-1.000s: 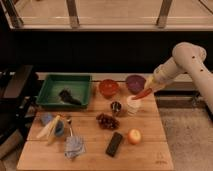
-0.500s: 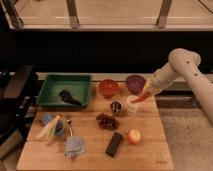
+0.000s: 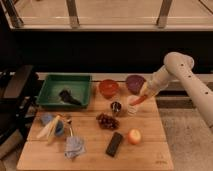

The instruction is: Place pepper in paper cup

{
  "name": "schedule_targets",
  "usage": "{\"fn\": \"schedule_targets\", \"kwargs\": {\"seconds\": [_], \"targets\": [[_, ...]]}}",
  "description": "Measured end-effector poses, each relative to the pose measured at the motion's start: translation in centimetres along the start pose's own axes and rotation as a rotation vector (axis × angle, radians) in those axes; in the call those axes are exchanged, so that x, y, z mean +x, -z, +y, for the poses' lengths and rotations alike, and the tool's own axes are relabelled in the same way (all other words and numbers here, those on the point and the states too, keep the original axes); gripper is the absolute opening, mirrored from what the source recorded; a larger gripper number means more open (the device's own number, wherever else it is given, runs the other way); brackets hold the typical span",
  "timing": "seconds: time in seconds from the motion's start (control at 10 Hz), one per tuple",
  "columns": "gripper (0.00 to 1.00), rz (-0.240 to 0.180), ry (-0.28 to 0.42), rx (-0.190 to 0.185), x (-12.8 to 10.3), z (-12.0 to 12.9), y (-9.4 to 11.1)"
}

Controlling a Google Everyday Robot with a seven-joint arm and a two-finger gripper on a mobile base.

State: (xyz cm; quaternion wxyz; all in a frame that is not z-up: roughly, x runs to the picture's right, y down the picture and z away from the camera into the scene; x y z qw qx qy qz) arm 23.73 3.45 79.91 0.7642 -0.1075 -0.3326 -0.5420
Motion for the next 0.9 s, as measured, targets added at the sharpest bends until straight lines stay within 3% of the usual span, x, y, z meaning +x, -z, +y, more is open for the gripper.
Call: {"fn": "schedule_targets", "kwargs": {"seconds": [0.2, 0.9], "targets": [[0.71, -0.004, -0.006, 0.001, -0.01, 0.09, -0.23], [0.73, 0.008, -0.011, 0.025, -0.11, -0.06, 0.13]]}}
